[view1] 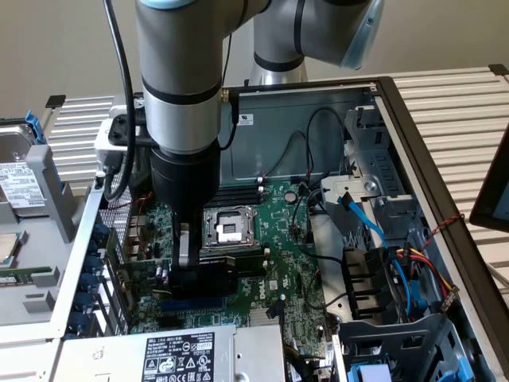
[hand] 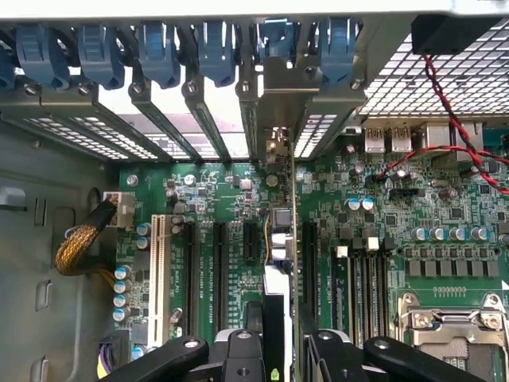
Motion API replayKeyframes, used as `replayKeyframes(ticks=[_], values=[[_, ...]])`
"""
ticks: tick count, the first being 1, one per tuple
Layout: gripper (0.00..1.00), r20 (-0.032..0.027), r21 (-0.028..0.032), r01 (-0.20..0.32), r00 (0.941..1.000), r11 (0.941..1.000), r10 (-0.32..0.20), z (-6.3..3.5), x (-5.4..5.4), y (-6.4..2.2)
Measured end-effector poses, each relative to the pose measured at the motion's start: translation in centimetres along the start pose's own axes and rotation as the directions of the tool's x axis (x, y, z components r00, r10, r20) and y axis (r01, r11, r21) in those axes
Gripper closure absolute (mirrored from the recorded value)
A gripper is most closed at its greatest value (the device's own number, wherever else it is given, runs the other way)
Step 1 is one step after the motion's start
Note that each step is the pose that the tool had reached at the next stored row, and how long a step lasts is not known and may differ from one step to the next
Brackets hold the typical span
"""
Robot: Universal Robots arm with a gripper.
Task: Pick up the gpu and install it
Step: 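Insert the gpu into the slot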
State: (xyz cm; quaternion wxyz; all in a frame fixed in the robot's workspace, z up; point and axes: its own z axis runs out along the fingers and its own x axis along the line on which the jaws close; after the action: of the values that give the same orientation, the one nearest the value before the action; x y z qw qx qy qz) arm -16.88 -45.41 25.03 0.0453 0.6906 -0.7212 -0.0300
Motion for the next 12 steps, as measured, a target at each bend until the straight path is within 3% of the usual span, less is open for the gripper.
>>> replayKeyframes(ticks=[12], values=[[0.73,-0.0001,-0.0004,0.0,1.0,1.0,0.0,0.28,-0.01,0.02]])
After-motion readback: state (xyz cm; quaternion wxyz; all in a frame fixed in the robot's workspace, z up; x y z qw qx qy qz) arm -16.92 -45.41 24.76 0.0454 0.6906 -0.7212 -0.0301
